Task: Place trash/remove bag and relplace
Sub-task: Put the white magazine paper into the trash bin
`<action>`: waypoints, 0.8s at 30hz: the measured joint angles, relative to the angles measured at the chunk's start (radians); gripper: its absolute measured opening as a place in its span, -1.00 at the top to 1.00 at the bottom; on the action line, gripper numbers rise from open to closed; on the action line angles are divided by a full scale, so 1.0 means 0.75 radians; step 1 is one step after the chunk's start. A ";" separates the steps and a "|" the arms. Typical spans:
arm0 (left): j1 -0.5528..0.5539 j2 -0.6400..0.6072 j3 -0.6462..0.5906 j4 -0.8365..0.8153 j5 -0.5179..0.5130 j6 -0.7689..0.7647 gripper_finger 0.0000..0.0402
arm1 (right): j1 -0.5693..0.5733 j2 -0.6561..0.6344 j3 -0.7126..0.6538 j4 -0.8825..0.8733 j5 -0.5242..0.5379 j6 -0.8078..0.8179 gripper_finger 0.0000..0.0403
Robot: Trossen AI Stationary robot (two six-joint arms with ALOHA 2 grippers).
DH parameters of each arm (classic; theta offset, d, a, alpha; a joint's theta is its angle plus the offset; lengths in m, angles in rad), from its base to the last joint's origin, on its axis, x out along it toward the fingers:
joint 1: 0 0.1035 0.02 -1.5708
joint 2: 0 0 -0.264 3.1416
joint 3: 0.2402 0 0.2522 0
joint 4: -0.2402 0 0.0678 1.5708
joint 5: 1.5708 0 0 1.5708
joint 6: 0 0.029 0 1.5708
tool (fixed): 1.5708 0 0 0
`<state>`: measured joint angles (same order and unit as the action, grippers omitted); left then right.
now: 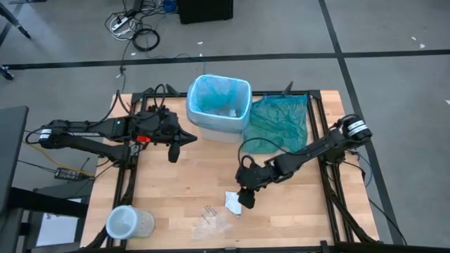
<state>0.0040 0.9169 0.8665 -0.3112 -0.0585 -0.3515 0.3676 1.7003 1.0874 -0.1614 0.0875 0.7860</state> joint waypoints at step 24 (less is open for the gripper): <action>-0.001 0.003 -0.001 0.005 0.012 0.011 0.90 | 0.022 0.245 0.036 -0.029 -0.001 0.053 0.15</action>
<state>0.0036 0.9191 0.8656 -0.3075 -0.0492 -0.3430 0.3839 1.8842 1.1143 -0.1832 0.0865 0.8255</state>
